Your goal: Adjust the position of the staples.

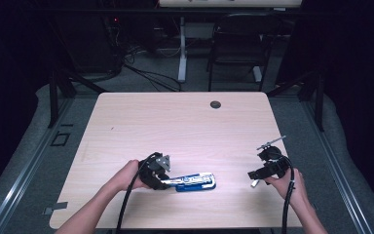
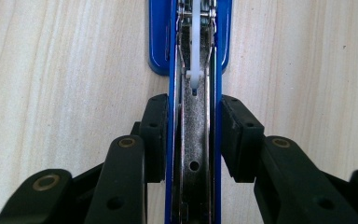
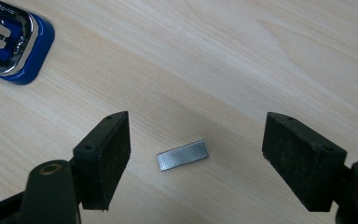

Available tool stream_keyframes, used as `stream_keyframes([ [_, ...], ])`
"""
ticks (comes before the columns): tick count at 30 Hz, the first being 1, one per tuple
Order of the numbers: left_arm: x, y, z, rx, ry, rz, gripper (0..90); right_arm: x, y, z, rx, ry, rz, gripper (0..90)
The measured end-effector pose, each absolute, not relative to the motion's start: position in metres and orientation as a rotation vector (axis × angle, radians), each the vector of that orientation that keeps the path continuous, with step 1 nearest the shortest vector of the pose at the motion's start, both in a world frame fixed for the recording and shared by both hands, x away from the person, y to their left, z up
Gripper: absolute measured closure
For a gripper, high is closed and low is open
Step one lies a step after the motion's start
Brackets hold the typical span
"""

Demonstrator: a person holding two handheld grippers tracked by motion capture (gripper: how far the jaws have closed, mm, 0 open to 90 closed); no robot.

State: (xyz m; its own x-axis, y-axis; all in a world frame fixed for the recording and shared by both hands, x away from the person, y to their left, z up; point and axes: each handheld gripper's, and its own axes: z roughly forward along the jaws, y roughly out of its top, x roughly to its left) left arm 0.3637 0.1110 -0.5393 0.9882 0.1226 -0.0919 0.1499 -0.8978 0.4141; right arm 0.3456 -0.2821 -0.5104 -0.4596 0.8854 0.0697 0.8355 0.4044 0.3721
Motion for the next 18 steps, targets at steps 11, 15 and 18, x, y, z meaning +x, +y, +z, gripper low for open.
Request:
stream_keyframes([
  [11, 0.363, 0.11, -0.539, 2.704, 0.197, -0.086, 65.0, 0.354, -0.272, -0.532, 1.556, 2.547, 0.348, 31.9],
  [15, 0.364, 0.111, -0.54, 2.701, 0.197, -0.091, 65.0, 0.358, -0.272, -0.537, 1.551, 2.552, 0.308, 35.3],
  [18, 0.364, 0.111, -0.539, 2.704, 0.195, -0.094, 65.0, 0.358, -0.271, -0.54, 1.554, 2.559, 0.289, 37.6],
])
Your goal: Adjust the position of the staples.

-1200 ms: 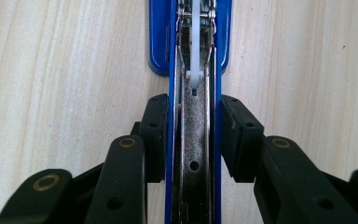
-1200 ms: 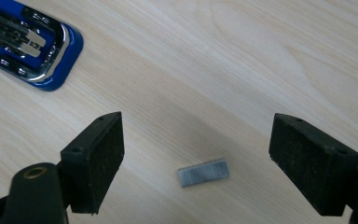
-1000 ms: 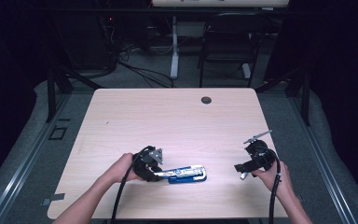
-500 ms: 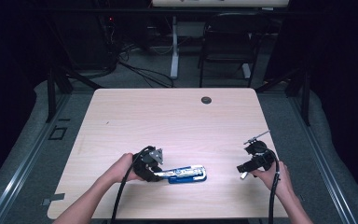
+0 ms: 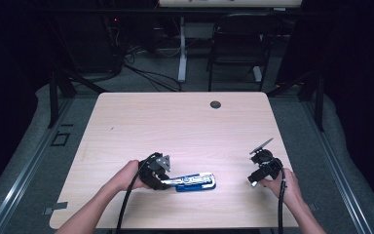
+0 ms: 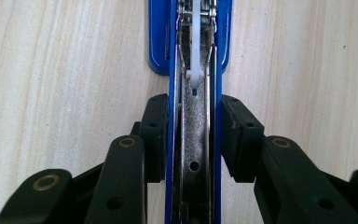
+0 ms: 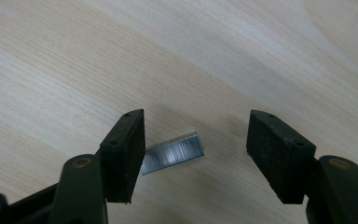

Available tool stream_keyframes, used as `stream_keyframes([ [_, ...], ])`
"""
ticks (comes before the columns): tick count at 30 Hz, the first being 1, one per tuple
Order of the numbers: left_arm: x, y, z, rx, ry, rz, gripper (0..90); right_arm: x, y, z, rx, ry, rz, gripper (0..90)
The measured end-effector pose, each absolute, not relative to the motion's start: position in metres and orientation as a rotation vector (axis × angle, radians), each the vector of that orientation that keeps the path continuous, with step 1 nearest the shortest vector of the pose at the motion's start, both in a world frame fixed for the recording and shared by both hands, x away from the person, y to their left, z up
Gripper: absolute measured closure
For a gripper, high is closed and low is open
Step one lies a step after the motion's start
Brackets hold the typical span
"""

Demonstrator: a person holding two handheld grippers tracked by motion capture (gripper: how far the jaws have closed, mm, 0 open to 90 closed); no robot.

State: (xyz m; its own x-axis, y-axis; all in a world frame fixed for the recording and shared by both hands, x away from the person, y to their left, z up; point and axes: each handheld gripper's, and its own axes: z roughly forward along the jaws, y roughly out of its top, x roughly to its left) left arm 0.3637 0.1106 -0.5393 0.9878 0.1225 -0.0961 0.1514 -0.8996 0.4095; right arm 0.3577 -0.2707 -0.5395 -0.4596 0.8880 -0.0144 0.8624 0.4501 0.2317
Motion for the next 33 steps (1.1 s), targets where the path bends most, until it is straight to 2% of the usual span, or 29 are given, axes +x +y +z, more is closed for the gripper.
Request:
stream_keyframes([
  [2, 0.3641, 0.1108, -0.5394, 2.703, 0.196, -0.101, 65.0, 0.357, -0.2688, -0.5411, 1.545, 2.556, 0.24, 43.9],
  [8, 0.3639, 0.1107, -0.5395, 2.703, 0.197, -0.098, 65.0, 0.3554, -0.2665, -0.541, 1.569, 2.551, 0.197, 49.3],
  [9, 0.3642, 0.1109, -0.5396, 2.701, 0.197, -0.103, 65.0, 0.3541, -0.2669, -0.5419, 1.597, 2.533, 0.229, 56.9],
  [12, 0.364, 0.1109, -0.5399, 2.698, 0.2, -0.102, 65.0, 0.3539, -0.2691, -0.5409, 1.612, 2.54, 0.231, 62.6],
  [19, 0.3642, 0.1108, -0.5399, 2.699, 0.199, -0.1, 65.0, 0.3543, -0.2714, -0.5421, 1.641, 2.552, 0.201, 68.4],
  [22, 0.3641, 0.1107, -0.54, 2.698, 0.199, -0.099, 64.9, 0.3552, -0.2716, -0.5409, 1.62, 2.577, 0.188, 74.5],
  [30, 0.3642, 0.1106, -0.5399, 2.701, 0.198, -0.1, 65.0, 0.357, -0.2741, -0.5404, 1.636, 2.574, 0.239, 72.6],
  [33, 0.3643, 0.1105, -0.5399, 2.701, 0.199, -0.101, 64.9, 0.3593, -0.2756, -0.5398, 1.647, 2.573, 0.257, 74.5],
])
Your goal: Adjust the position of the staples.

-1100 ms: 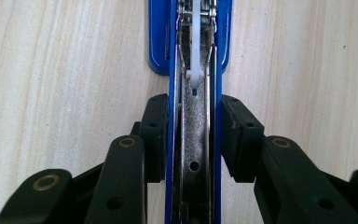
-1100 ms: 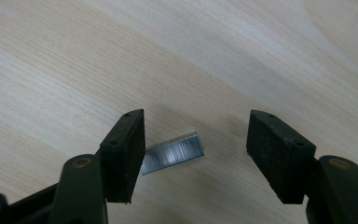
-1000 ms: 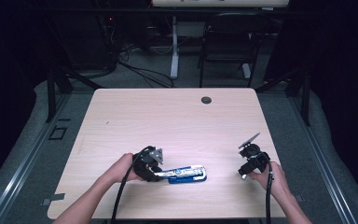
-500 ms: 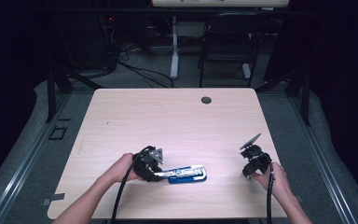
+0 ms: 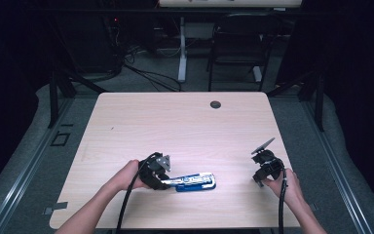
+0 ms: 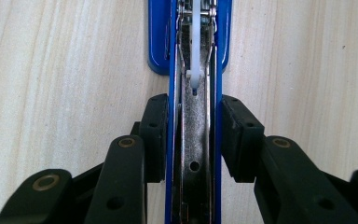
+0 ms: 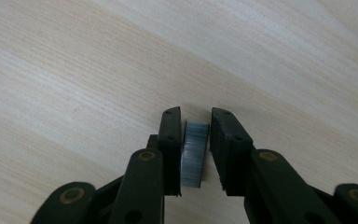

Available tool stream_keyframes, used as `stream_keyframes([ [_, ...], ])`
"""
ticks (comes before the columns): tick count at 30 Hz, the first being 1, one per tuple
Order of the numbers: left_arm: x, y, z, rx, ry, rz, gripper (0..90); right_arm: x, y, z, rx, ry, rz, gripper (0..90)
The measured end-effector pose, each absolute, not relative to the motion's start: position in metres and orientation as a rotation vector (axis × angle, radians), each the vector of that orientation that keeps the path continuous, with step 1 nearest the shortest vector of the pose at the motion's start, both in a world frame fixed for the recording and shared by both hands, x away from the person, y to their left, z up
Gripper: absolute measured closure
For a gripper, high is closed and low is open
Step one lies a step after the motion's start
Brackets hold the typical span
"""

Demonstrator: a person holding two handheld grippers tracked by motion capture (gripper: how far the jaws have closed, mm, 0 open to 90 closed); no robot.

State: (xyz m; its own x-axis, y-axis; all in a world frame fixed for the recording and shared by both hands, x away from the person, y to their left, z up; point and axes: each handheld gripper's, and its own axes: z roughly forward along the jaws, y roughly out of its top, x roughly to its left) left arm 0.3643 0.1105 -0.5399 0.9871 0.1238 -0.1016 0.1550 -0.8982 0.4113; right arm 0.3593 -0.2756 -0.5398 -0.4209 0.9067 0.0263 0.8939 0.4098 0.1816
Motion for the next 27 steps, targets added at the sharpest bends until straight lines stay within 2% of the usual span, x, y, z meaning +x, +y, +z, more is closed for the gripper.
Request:
stream_keyframes([
  [5, 0.365, 0.111, -0.54, 2.701, 0.198, -0.101, 64.9, 0.361, -0.277, -0.541, 1.66, 2.563, 0.281, 77.9],
  [27, 0.365, 0.111, -0.54, 2.701, 0.198, -0.11, 64.9, 0.36, -0.272, -0.522, 1.534, 2.586, 0.502, 78.7],
])
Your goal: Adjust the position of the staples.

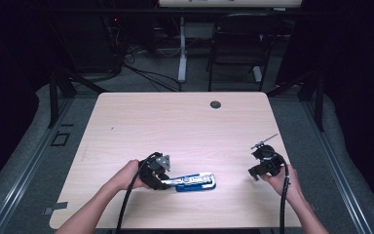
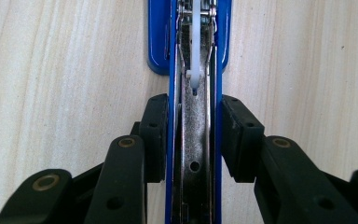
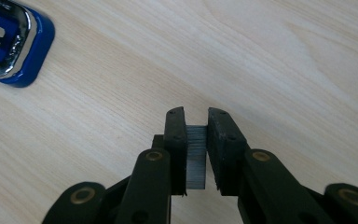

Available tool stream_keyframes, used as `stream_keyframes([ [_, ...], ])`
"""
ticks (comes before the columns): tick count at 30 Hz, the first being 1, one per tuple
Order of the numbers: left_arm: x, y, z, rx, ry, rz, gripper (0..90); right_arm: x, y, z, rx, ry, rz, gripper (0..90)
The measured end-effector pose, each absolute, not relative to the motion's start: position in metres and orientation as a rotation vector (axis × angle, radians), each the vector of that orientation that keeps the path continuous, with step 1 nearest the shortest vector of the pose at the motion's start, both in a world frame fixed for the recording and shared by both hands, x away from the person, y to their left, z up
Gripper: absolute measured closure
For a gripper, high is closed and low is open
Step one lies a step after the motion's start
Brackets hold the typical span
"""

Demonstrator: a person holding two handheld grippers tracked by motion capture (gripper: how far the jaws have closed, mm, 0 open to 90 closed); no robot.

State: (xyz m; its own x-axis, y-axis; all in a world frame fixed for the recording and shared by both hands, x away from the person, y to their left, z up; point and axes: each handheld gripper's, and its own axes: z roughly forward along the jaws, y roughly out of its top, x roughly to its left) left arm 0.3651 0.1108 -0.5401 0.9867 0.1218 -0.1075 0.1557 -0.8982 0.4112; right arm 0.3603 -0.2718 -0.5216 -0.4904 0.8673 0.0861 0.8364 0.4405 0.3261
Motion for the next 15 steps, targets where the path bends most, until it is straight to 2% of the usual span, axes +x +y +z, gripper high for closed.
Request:
stream_keyframes([
  [15, 0.365, 0.111, -0.541, 2.695, 0.196, -0.111, 65.0, 0.363, -0.247, -0.518, 1.388, 2.661, 0.536, 78.8],
])
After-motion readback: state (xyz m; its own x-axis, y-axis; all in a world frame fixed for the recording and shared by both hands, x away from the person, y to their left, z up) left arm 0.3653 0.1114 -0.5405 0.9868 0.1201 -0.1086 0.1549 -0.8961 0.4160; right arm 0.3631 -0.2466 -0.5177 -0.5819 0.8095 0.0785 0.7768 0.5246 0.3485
